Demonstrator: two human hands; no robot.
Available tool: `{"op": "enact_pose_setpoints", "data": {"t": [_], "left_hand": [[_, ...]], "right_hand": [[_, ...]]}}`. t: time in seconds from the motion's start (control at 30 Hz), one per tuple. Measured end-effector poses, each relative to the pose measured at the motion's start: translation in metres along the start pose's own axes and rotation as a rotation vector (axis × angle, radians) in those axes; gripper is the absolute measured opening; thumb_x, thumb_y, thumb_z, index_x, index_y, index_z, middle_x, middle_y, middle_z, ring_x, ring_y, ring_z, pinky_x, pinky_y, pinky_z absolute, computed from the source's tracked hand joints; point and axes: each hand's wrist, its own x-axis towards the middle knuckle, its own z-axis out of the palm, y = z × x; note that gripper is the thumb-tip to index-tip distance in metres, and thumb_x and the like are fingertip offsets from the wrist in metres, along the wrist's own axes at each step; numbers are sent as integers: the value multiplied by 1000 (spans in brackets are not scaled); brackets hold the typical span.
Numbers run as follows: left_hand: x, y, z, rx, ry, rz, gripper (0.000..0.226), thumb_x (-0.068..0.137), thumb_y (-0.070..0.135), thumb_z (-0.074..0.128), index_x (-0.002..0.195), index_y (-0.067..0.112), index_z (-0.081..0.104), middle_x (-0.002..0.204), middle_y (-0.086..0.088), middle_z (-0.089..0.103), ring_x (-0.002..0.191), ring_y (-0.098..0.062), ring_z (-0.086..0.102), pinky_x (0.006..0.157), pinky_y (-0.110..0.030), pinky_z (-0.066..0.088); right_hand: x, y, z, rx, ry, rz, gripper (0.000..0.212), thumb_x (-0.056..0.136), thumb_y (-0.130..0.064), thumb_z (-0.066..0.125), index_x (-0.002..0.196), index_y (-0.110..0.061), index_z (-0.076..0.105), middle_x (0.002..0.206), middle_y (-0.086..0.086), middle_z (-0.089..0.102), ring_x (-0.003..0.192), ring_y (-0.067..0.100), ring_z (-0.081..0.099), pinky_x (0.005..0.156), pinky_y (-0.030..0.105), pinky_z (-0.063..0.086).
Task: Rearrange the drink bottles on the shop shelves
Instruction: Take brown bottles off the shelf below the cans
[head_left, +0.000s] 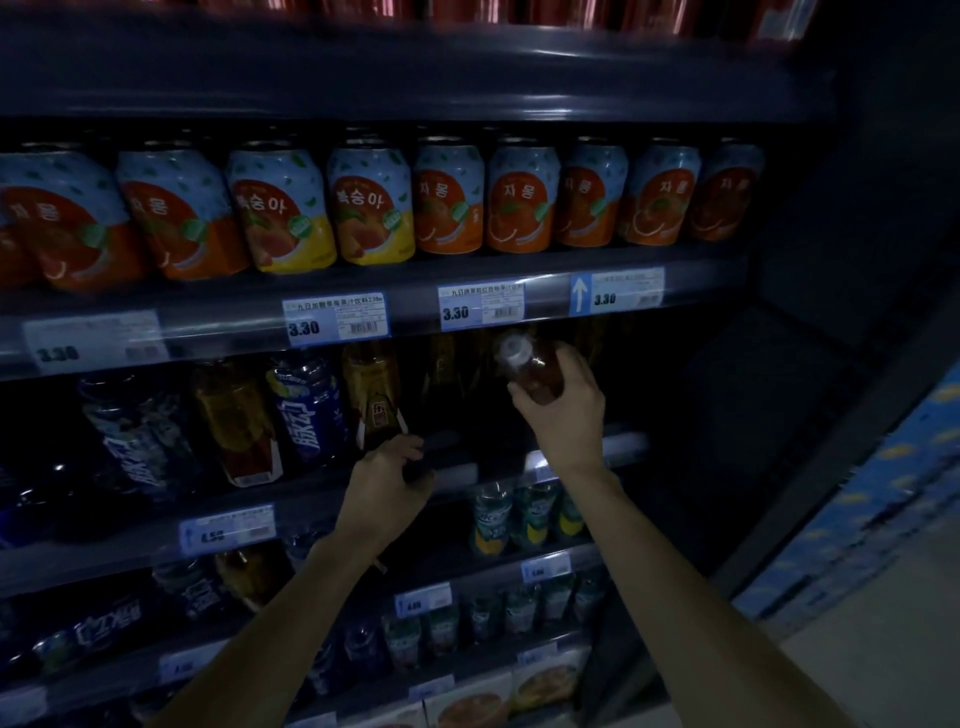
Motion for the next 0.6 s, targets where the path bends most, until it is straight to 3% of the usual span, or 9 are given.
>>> {"op": "enact_pose_setpoints", "data": {"t": [0.2,0.3,0.37,0.5,0.6], "left_hand": [[0,-2,0,-24,-1,-1,35,84,23,70,117,14,61,129,3,58,111,-12,57,87,-15,41],[-1,-2,0,-23,-5,3,40,84,24,70,122,16,59,127,4,58,109,-11,56,86,-15,41],[-1,-3,0,-24,-13,14,42,84,23,70,124,16,57,125,3,59,110,-12,56,88,-16,41],[-1,-5,0,-36,-28,32,40,84,21,69,122,16,58,126,3,58,115,-14,54,94,-21,41],[-3,-6,0,-5,-2,55,37,84,20,70,119,14,60,125,1,60,115,-17,54,94,-21,41]], "right_hand": [[21,6,-18,332,11,341,33,74,-29,78,105,-26,66,92,-8,71,84,5,67,79,25,56],[26,12,-19,380,-9,372,28,77,-31,77,101,-37,64,91,-13,70,84,-2,66,72,13,52],[29,15,-17,380,-54,382,29,78,-34,77,103,-37,64,94,-13,70,87,-2,66,74,13,52],[28,18,-10,356,-56,417,50,79,-37,75,124,-21,58,106,-5,68,98,8,64,79,14,51],[7,18,2,188,99,394,77,73,-40,79,136,-14,42,130,3,49,119,14,47,95,23,40]]}}
